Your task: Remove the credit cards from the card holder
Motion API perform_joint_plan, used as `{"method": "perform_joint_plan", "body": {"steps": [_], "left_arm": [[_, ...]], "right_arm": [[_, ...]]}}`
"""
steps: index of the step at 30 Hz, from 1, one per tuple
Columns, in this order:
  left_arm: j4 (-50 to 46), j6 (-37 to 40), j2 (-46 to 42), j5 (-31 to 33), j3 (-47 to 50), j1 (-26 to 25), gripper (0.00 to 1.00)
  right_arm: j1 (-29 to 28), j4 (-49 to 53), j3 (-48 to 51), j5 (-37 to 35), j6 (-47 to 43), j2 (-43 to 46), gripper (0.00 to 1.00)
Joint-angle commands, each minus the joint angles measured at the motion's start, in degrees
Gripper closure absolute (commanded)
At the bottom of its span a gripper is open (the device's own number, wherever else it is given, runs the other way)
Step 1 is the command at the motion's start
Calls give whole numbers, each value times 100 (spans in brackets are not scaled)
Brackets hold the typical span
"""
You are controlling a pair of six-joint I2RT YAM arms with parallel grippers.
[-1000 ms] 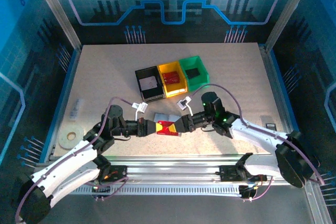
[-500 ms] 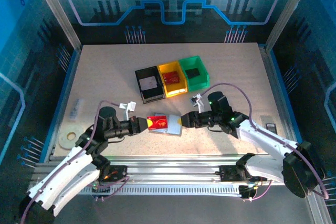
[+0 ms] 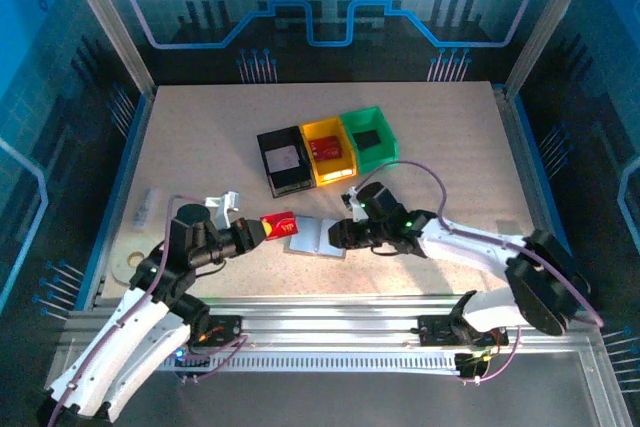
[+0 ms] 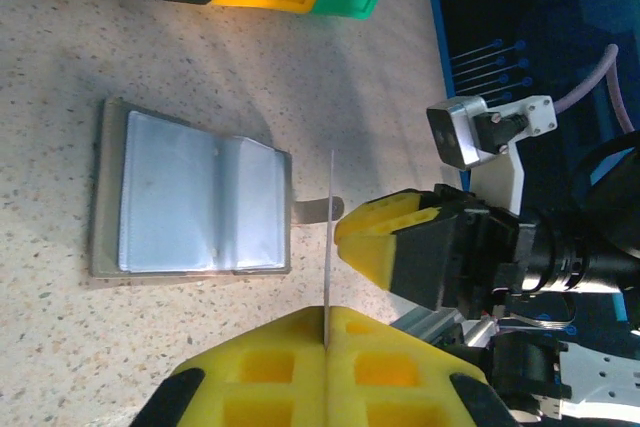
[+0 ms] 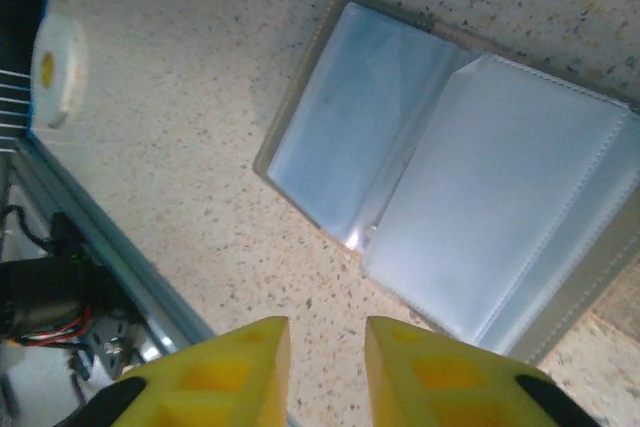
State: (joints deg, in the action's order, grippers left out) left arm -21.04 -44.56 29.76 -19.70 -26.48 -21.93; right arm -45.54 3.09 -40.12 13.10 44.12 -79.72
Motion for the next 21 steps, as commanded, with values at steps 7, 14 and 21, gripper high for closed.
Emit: {"method": "perform_joint_plan", "body": {"steps": [7, 14, 21], "left_arm": [[-157, 180, -101, 207, -139, 88, 100], [-201, 177, -75, 267, -54, 110, 100], [-98, 110, 21, 236, 23, 110, 100]], "right_arm": [[-220, -487, -378, -831, 365, -1039, 83], [21, -426, -249, -1184, 475, -1383, 85], [390, -229, -70, -1130, 396, -1519, 86]]}}
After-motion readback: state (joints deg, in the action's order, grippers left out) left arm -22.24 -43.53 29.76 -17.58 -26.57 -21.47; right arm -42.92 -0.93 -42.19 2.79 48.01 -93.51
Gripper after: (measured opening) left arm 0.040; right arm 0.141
